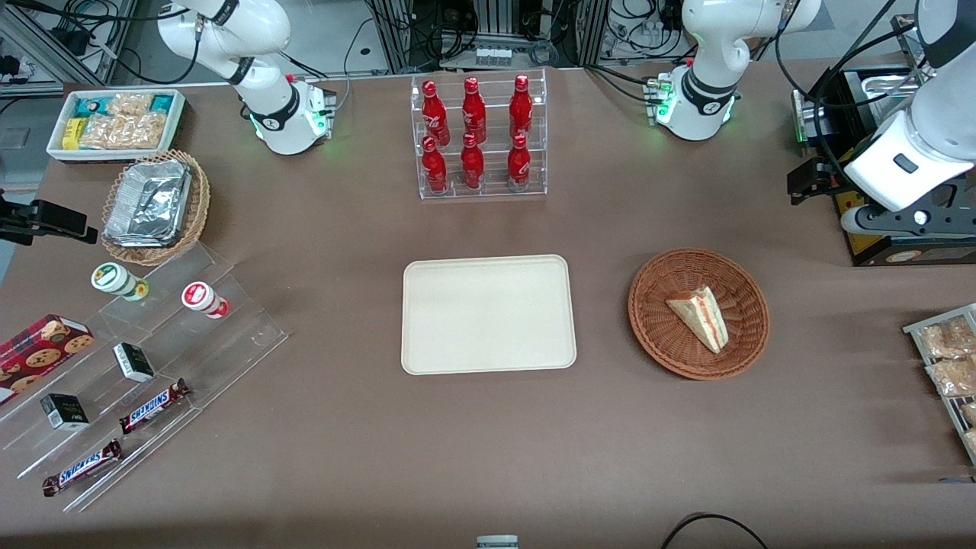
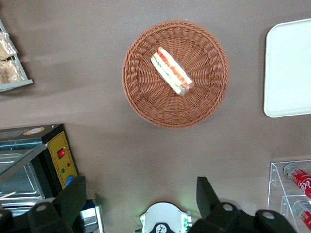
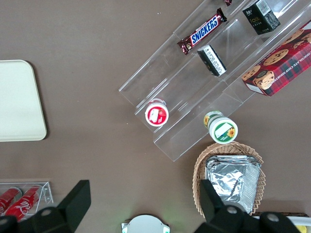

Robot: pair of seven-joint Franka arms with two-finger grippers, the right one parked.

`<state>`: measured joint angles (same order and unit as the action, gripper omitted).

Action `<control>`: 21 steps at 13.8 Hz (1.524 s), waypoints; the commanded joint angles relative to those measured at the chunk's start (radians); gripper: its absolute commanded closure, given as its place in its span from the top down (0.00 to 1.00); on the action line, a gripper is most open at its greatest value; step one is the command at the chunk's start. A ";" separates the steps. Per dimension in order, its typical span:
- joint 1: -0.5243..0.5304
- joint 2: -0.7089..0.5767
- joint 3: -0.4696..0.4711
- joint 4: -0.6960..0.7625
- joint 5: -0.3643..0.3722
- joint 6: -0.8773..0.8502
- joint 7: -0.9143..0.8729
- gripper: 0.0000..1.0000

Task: Place sandwich from basket to tray
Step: 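Move the left gripper over the sandwich in the wicker basket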

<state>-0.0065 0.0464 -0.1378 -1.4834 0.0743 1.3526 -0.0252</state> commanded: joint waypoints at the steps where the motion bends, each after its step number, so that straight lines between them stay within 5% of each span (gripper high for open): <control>1: 0.010 0.009 -0.005 0.006 -0.016 0.035 -0.005 1.00; 6: 0.010 0.055 -0.003 -0.056 -0.050 0.094 -0.007 1.00; 16: 0.008 -0.023 -0.005 -0.614 -0.048 0.734 -0.107 1.00; 21: 0.008 -0.010 -0.005 -0.779 -0.048 0.996 -0.333 1.00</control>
<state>-0.0064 0.0664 -0.1369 -2.2040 0.0351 2.2872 -0.2609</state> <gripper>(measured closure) 0.000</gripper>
